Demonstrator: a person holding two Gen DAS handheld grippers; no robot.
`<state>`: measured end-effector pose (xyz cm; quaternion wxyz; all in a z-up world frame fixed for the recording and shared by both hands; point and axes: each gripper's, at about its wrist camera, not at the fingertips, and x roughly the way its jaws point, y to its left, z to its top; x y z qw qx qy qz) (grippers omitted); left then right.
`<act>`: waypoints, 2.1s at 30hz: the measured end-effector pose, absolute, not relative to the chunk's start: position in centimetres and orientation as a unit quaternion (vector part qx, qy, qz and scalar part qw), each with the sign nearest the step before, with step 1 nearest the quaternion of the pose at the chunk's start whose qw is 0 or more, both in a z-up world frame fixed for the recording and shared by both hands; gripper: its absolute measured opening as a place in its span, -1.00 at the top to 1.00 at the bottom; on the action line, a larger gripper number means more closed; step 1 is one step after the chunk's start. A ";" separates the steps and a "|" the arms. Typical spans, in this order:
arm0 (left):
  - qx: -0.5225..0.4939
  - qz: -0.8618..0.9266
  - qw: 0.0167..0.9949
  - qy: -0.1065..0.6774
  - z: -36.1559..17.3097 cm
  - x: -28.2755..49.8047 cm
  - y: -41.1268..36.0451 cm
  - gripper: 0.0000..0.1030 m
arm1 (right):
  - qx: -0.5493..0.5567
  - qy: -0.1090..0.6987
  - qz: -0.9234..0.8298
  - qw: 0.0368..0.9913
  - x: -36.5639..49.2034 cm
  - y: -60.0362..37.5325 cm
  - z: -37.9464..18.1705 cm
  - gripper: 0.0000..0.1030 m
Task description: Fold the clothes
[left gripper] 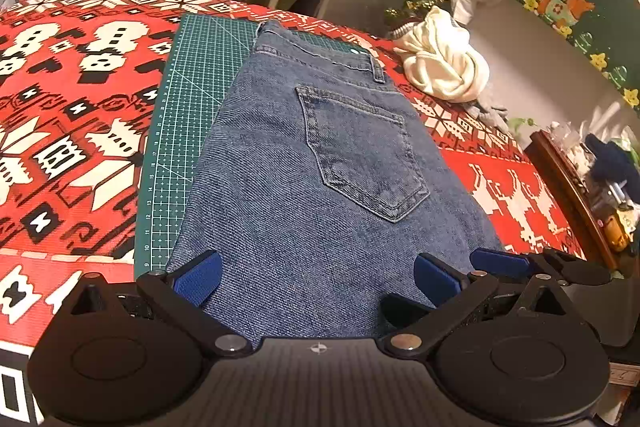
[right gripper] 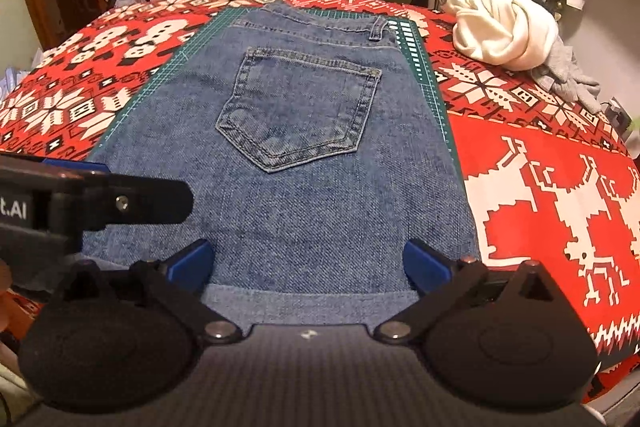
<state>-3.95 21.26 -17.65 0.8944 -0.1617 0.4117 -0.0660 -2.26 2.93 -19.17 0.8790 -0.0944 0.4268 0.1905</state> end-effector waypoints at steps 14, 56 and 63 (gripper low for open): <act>-0.137 -0.071 0.894 0.422 -15.4 -3.7 21.2 -0.50 | -0.085 0.387 0.197 0.897 -3.1 2.2 -16.6 -0.96; -0.127 -0.039 0.892 0.431 -17.3 0.4 22.0 0.95 | -0.068 0.390 0.196 0.897 0.3 1.5 -17.8 0.77; -0.144 -0.018 0.891 0.429 -16.4 -1.4 24.7 0.95 | -0.024 0.396 0.163 0.903 0.9 -2.9 -17.1 0.95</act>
